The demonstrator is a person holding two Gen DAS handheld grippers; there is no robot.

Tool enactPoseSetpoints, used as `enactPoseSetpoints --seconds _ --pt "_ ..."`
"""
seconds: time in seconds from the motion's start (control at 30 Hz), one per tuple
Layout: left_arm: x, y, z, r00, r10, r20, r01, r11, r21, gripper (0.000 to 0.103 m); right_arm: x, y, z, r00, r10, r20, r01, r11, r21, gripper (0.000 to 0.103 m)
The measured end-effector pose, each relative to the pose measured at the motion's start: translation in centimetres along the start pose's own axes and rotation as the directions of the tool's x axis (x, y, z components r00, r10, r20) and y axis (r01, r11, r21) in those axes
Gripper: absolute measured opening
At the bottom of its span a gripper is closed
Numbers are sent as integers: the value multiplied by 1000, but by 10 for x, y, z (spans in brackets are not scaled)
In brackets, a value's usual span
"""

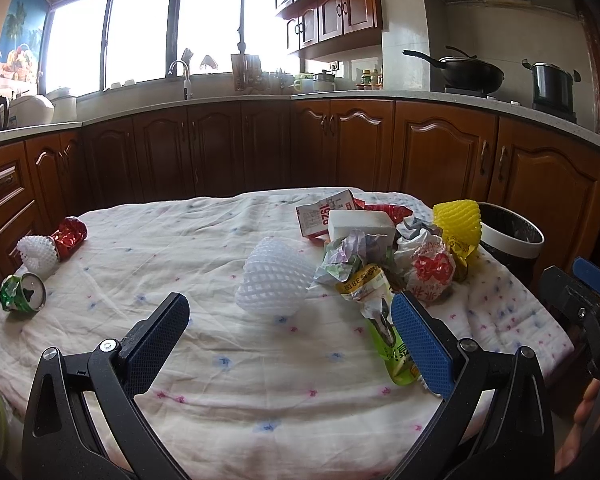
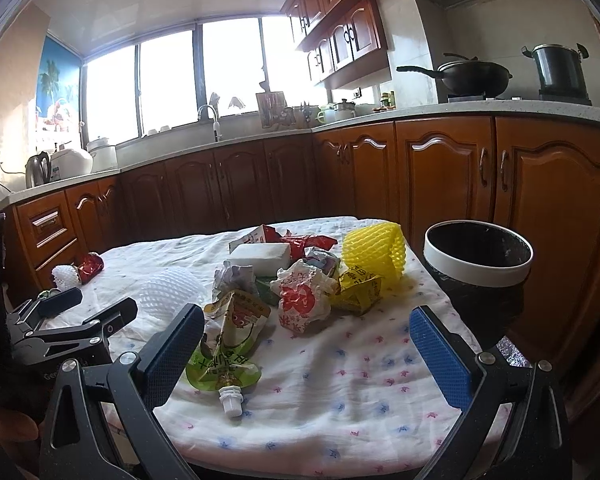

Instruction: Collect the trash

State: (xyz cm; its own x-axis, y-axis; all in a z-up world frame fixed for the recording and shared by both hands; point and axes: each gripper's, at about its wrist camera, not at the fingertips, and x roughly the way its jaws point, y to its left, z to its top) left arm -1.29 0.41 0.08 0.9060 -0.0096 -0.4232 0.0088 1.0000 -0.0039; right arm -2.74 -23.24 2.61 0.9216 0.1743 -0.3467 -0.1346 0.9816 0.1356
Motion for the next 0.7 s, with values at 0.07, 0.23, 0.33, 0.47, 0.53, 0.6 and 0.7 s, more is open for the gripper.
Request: enactPoseSetpoints --seconds 0.07,0.23,0.33,0.47,0.53,0.6,0.7 --pt "2 0 0 1000 -1 -3 1 1000 1 103 1 0 1 1000 4 -3 -4 1000 2 103" --pt "6 2 0 1000 -6 -16 6 1000 -3 103 4 -2 2 1000 13 -9 -13 1000 8 103" --pt "10 3 1 1000 -11 -29 11 1000 -9 103 9 -3 4 999 29 -22 -28 999 14 103" --pt "18 10 3 998 -17 -58 15 999 -32 103 18 -7 7 997 66 -45 -64 997 33 103" --pt "23 14 6 997 -20 -77 16 999 -48 103 24 -9 9 995 83 -58 -80 996 47 101" --pt "31 19 8 995 -18 -101 12 998 -59 103 31 -10 11 992 97 -75 -93 994 55 97" --pt "45 28 13 990 -20 -142 9 997 -75 102 46 -12 14 985 126 -115 -117 990 78 83"
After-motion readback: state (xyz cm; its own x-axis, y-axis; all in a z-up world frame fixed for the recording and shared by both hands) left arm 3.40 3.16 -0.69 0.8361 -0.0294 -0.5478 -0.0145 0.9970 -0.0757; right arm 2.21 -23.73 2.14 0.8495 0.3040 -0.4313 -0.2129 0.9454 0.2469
